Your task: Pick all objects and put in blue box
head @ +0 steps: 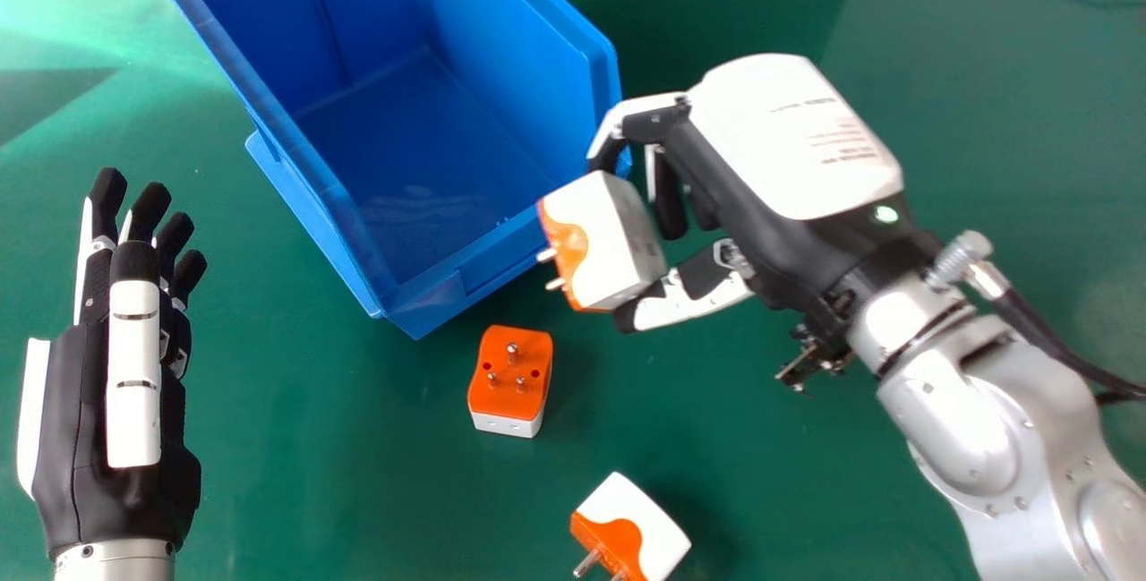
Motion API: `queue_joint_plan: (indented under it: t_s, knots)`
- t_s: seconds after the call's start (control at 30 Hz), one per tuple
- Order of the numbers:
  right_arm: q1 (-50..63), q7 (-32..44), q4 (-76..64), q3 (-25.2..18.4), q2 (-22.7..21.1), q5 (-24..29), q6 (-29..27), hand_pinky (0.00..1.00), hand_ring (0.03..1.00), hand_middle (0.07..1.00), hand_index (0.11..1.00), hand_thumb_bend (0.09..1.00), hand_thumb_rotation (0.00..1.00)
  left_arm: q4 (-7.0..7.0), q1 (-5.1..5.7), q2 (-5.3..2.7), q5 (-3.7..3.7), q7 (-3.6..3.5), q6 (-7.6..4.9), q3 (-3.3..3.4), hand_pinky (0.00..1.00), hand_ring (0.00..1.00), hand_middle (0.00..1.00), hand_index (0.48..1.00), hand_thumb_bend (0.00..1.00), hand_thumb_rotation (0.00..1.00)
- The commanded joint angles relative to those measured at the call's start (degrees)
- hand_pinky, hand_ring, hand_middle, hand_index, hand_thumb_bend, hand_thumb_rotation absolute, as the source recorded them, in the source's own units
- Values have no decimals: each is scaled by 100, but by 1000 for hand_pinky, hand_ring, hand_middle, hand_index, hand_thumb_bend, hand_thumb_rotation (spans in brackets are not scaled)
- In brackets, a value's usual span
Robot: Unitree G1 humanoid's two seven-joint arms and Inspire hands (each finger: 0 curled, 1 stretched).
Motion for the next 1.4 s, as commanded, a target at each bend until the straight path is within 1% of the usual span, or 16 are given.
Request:
queue_joint_plan:
  t_s: [0.0,0.07,0.13,0.23,0.4,0.47,0.53,0.67,0.8,0.83,1.0,1.07,1.13,1.2,1.27,1.37]
  knots:
    - [-336,-113,80,39,112,28,-170,166,210,272,470,480,135,-59,17,66,88,5,-136,24,947,950,965,982,535,859]
    - [-487,-180,252,90,174,-5,-236,168,211,273,470,480,135,-47,22,73,118,5,-157,26,944,948,963,979,537,858]
    - [-661,-264,437,142,217,-43,-332,161,205,267,470,479,136,-55,31,64,98,-1,-135,30,943,947,962,977,542,860]
    - [-902,-331,686,203,314,-91,-382,157,205,266,470,479,135,-82,50,46,103,34,-110,36,946,948,965,979,546,864]
    - [-1205,-355,982,269,454,-96,-431,172,225,284,471,479,136,-136,82,39,78,29,-82,20,949,949,966,980,547,866]
    - [-1309,-348,1069,297,519,-128,-401,187,244,298,472,479,136,-127,76,33,91,40,-97,18,949,949,965,978,544,865]
    - [-1429,-313,1148,335,609,-148,-341,192,251,303,472,479,136,-114,75,34,81,32,-104,19,947,947,964,976,542,864]
    - [-1681,-345,1399,415,773,-177,-291,195,257,312,474,479,136,-120,69,32,88,55,-78,19,946,947,963,975,540,863]
    - [-1994,-467,1797,497,941,-171,-322,207,275,335,476,479,137,-91,53,61,52,-11,-111,12,942,944,958,970,542,857]
    - [-2082,-532,1925,531,976,-211,-325,224,297,358,477,479,137,-90,51,64,49,-18,-108,12,943,944,958,970,541,855]
    - [-2587,-754,2644,684,1217,-313,-240,253,331,398,481,480,137,-87,43,71,40,-33,-89,10,945,946,958,970,537,854]
    - [-2788,-811,2915,750,1302,-365,-183,263,345,416,484,481,137,-93,43,60,58,-11,-87,8,944,946,957,969,535,851]
    - [-2962,-876,3156,805,1379,-388,-150,266,349,425,485,481,136,-89,44,57,69,-8,-104,4,941,944,956,968,535,849]
    - [-3112,-947,3365,854,1420,-389,-175,239,322,409,486,482,135,-92,43,54,93,2,-120,-3,939,942,953,964,533,848]
    - [-3249,-1031,3569,893,1461,-370,-218,232,316,406,486,482,135,-112,50,54,116,25,-89,-11,936,940,951,963,531,848]
    - [-3490,-1159,3930,958,1553,-355,-251,228,313,404,487,483,134,-116,50,42,126,34,-109,-13,935,939,949,962,529,851]
